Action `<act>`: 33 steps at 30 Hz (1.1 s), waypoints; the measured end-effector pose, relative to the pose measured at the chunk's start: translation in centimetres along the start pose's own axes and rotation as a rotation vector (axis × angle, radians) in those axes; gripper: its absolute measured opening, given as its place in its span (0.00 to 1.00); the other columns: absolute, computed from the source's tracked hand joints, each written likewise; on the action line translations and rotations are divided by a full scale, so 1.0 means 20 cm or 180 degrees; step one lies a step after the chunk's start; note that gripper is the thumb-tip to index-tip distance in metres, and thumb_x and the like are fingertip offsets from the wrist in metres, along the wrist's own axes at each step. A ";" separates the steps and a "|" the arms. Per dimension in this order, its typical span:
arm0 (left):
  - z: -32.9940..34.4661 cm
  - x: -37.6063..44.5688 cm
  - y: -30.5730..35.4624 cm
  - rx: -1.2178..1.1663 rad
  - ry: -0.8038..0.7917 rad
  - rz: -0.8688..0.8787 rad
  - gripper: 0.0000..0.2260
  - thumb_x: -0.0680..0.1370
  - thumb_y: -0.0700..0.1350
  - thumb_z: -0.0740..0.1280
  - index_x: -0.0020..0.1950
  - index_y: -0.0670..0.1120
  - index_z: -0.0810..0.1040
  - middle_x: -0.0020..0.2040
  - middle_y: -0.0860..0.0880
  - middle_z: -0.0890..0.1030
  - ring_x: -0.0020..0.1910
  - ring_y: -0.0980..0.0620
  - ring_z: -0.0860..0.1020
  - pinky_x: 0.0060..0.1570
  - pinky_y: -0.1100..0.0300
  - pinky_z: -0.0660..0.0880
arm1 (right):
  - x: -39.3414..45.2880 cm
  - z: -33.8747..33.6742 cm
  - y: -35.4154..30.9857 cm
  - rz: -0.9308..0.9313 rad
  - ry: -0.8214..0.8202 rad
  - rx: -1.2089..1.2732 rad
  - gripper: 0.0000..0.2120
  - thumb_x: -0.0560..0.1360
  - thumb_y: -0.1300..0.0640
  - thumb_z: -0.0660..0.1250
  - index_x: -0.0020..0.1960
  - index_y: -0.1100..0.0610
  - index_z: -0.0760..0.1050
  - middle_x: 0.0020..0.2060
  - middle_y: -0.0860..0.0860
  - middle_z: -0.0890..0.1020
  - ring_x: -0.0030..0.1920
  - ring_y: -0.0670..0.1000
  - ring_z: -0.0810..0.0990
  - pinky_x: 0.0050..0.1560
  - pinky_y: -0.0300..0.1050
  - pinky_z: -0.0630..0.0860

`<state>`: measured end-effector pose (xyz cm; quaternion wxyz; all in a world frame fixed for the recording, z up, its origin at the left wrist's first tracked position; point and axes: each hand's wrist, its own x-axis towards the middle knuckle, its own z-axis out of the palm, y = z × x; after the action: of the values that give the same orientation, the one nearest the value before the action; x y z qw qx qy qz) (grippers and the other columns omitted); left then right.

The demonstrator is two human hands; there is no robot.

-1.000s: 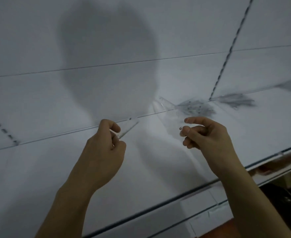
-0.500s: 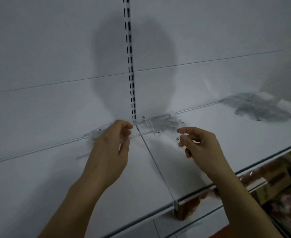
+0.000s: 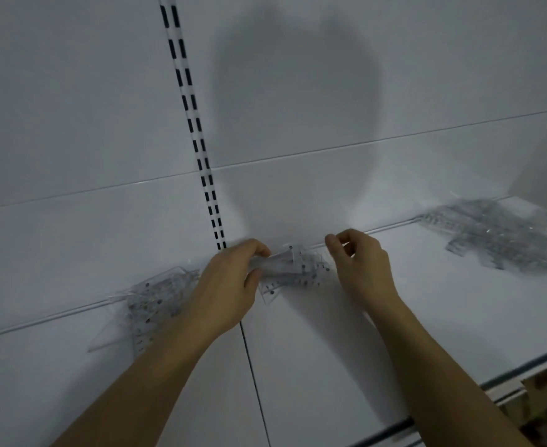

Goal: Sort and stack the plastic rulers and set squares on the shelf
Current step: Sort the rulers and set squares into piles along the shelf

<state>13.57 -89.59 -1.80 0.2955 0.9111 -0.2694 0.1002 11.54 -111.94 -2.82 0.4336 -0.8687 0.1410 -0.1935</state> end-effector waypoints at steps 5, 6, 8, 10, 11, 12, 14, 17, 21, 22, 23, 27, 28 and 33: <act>0.06 0.01 0.00 0.0095 -0.0032 0.0111 0.10 0.79 0.42 0.69 0.60 0.48 0.78 0.58 0.52 0.81 0.60 0.52 0.77 0.62 0.53 0.73 | -0.03 -0.02 0.02 -0.0039 0.0144 -0.0062 0.08 0.81 0.51 0.63 0.45 0.52 0.77 0.32 0.44 0.78 0.33 0.42 0.75 0.34 0.36 0.67; 0.06 -0.01 0.00 0.0090 -0.0005 0.0134 0.10 0.79 0.42 0.68 0.60 0.47 0.78 0.58 0.52 0.80 0.62 0.51 0.77 0.64 0.52 0.73 | -0.04 -0.01 0.01 -0.0101 0.0077 -0.0132 0.07 0.81 0.51 0.63 0.46 0.51 0.76 0.33 0.44 0.78 0.33 0.43 0.75 0.36 0.40 0.69; 0.02 -0.04 -0.01 0.0122 0.0057 0.0187 0.09 0.81 0.44 0.63 0.60 0.47 0.78 0.58 0.50 0.80 0.62 0.50 0.77 0.64 0.51 0.73 | -0.08 0.02 -0.02 -0.0487 -0.0053 -0.0386 0.05 0.81 0.52 0.63 0.47 0.50 0.75 0.36 0.46 0.79 0.37 0.47 0.77 0.41 0.46 0.73; -0.04 -0.08 -0.03 0.0161 0.0100 0.0227 0.12 0.81 0.47 0.59 0.59 0.47 0.78 0.57 0.50 0.80 0.58 0.50 0.78 0.61 0.49 0.74 | -0.12 0.04 -0.09 -0.1110 -0.0247 -0.0765 0.05 0.81 0.52 0.63 0.52 0.51 0.76 0.43 0.48 0.79 0.43 0.50 0.76 0.46 0.50 0.76; -0.09 -0.11 -0.06 0.0202 0.0106 0.0220 0.13 0.81 0.49 0.57 0.59 0.47 0.78 0.57 0.51 0.79 0.57 0.50 0.78 0.60 0.47 0.74 | -0.15 0.05 -0.13 -0.1365 -0.0408 -0.0948 0.07 0.81 0.51 0.63 0.55 0.51 0.76 0.46 0.49 0.79 0.47 0.51 0.76 0.48 0.51 0.76; -0.13 -0.15 -0.09 0.0292 0.0117 0.0191 0.14 0.81 0.51 0.56 0.60 0.48 0.77 0.57 0.51 0.79 0.59 0.50 0.77 0.59 0.45 0.74 | -0.18 0.06 -0.17 -0.1554 -0.0599 -0.1119 0.09 0.81 0.50 0.62 0.59 0.51 0.76 0.51 0.49 0.79 0.51 0.51 0.75 0.51 0.52 0.76; -0.24 -0.26 -0.17 0.0538 0.0121 0.0024 0.17 0.81 0.55 0.54 0.63 0.50 0.76 0.61 0.52 0.77 0.64 0.49 0.75 0.63 0.43 0.72 | -0.23 0.09 -0.27 -0.1813 -0.0956 -0.1375 0.14 0.81 0.47 0.62 0.65 0.51 0.74 0.59 0.49 0.77 0.58 0.52 0.72 0.57 0.54 0.74; -0.40 -0.48 -0.29 0.0842 0.0178 -0.0543 0.23 0.80 0.59 0.52 0.69 0.52 0.73 0.71 0.52 0.73 0.75 0.51 0.64 0.72 0.43 0.61 | -0.31 0.19 -0.42 -0.2108 -0.1338 -0.1577 0.20 0.82 0.44 0.60 0.71 0.49 0.69 0.67 0.47 0.73 0.68 0.52 0.68 0.65 0.56 0.71; -0.65 -0.79 -0.49 0.1249 0.0012 -0.1275 0.24 0.82 0.59 0.54 0.76 0.53 0.65 0.79 0.53 0.62 0.80 0.54 0.53 0.77 0.42 0.52 | -0.45 0.40 -0.62 -0.2501 -0.1828 -0.1607 0.24 0.82 0.41 0.57 0.75 0.49 0.65 0.72 0.47 0.69 0.73 0.50 0.63 0.71 0.56 0.66; -0.69 -0.84 -0.52 0.1300 -0.0020 -0.1389 0.24 0.82 0.59 0.55 0.77 0.53 0.64 0.79 0.53 0.61 0.80 0.54 0.52 0.77 0.42 0.51 | -0.48 0.44 -0.65 -0.2554 -0.1892 -0.1579 0.24 0.82 0.41 0.57 0.75 0.50 0.64 0.72 0.46 0.68 0.74 0.50 0.62 0.72 0.56 0.65; -0.74 -0.91 -0.56 0.1332 -0.0032 -0.1517 0.25 0.82 0.58 0.55 0.78 0.53 0.63 0.79 0.53 0.60 0.80 0.54 0.51 0.77 0.43 0.50 | -0.51 0.49 -0.70 -0.2597 -0.1952 -0.1555 0.25 0.82 0.41 0.57 0.75 0.50 0.64 0.72 0.46 0.68 0.74 0.50 0.62 0.72 0.56 0.65; -1.00 -1.23 -0.75 0.1414 0.0029 -0.2005 0.26 0.82 0.59 0.54 0.79 0.53 0.59 0.81 0.54 0.56 0.80 0.55 0.47 0.78 0.44 0.47 | -0.69 0.76 -0.94 -0.2868 -0.2226 -0.1602 0.27 0.82 0.41 0.56 0.77 0.50 0.60 0.75 0.47 0.65 0.78 0.51 0.57 0.74 0.57 0.61; -1.06 -1.30 -0.81 0.1427 0.0032 -0.2088 0.27 0.82 0.60 0.54 0.79 0.53 0.58 0.81 0.54 0.55 0.80 0.55 0.46 0.78 0.44 0.47 | -0.74 0.83 -1.00 -0.2910 -0.2302 -0.1642 0.28 0.82 0.40 0.55 0.78 0.49 0.58 0.76 0.46 0.64 0.78 0.52 0.56 0.75 0.58 0.61; -1.41 -1.72 -1.10 0.1446 -0.0041 -0.2488 0.28 0.82 0.61 0.54 0.80 0.54 0.53 0.82 0.53 0.51 0.80 0.54 0.44 0.78 0.42 0.46 | -1.04 1.22 -1.32 -0.2876 -0.2724 -0.1736 0.30 0.82 0.38 0.56 0.80 0.45 0.52 0.79 0.46 0.57 0.80 0.52 0.51 0.76 0.63 0.56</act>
<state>-3.66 -43.14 -1.45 0.1020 0.9868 0.1218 0.0320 6.29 -70.89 0.67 0.0932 -0.9207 -0.3761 0.0476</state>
